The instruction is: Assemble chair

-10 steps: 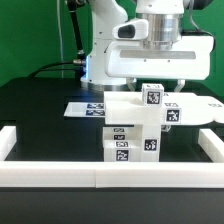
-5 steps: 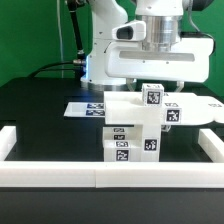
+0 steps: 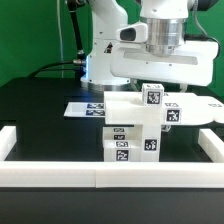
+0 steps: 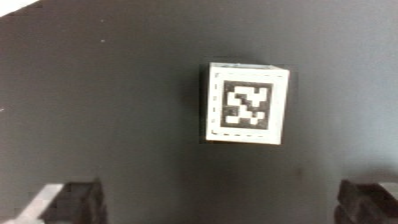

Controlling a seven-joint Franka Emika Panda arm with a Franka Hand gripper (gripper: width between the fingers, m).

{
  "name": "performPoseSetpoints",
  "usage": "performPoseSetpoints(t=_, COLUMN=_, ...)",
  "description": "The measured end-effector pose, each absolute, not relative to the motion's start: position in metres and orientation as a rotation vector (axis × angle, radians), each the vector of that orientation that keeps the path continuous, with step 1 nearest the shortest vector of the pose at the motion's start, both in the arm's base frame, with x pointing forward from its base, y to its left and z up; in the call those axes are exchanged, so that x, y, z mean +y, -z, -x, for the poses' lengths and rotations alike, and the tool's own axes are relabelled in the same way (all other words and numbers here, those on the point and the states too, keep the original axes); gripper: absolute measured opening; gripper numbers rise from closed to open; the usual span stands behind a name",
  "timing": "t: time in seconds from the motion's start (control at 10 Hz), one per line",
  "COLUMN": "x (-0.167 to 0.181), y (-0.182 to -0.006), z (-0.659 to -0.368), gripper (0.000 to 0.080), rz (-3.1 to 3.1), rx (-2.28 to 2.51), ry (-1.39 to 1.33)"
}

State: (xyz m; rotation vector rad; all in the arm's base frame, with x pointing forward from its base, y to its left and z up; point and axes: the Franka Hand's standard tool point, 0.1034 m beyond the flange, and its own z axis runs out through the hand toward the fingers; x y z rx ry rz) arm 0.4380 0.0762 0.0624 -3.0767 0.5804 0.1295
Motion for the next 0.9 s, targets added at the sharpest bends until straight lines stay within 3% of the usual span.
performPoseSetpoints(t=0.9, x=0.081, y=-0.046, z=-0.431, gripper=0.0648, rz=3.091, rx=0.619, ry=-0.142)
